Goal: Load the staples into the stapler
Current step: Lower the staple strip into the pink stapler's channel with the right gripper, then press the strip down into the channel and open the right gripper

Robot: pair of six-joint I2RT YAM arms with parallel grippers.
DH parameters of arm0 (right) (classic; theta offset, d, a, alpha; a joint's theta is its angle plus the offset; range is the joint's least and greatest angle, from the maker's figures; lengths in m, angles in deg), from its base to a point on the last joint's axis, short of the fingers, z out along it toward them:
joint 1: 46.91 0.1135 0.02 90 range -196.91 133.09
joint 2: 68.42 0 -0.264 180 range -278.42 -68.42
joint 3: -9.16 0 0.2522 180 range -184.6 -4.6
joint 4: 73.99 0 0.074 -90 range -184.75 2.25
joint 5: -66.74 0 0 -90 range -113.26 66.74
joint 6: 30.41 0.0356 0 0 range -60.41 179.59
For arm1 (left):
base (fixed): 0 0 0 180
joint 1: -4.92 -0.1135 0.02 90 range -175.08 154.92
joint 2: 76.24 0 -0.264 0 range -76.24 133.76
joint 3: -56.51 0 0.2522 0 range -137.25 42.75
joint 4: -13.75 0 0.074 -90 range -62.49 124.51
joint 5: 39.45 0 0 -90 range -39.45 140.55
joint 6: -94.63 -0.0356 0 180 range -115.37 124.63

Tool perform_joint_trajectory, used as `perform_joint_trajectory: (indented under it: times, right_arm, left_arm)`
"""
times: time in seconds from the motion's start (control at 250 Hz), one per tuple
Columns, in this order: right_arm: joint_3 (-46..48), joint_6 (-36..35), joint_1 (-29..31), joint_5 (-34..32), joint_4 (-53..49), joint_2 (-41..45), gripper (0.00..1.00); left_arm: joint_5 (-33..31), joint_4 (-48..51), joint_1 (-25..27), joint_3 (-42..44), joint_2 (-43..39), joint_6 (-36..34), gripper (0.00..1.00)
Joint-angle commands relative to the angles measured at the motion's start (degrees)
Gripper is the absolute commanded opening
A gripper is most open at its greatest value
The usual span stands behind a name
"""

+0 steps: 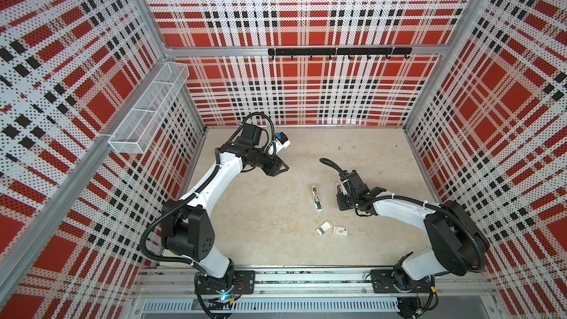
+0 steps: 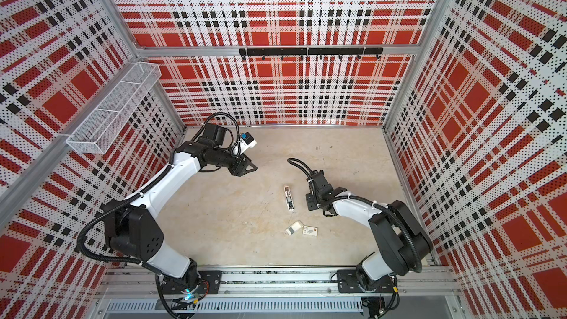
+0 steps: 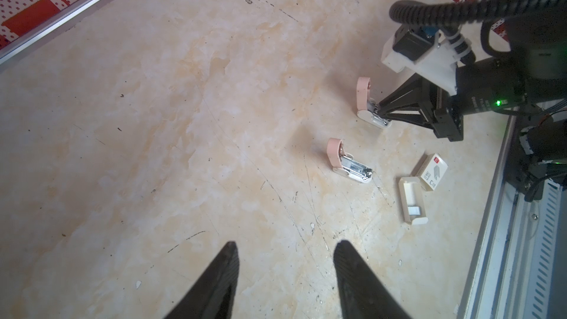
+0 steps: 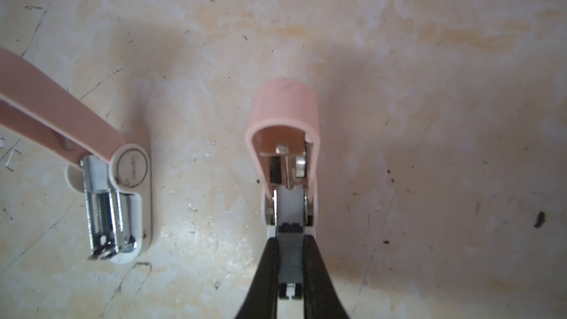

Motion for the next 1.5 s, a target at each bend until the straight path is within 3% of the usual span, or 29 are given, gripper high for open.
perform_joint_trajectory:
  times: [0.0,0.816,1.493]
  right_arm:
    - [0.88,0.02,-0.27,0.02,1.95,-0.93,0.00]
    - [1.18,0.20,-0.24,-0.24,2.00,-0.84,0.01]
    - [1.18,0.19,-0.22,-0.60,1.77,-1.02,0.09]
  left_arm:
    - [1.08,-0.32,0.01,-0.57,-0.19,0.10,0.55]
    - [1.02,-0.32,0.07,-0.57,-0.14,0.33,0.55]
    - [1.19,-0.32,0.16,-0.75,0.05,0.50,0.55]
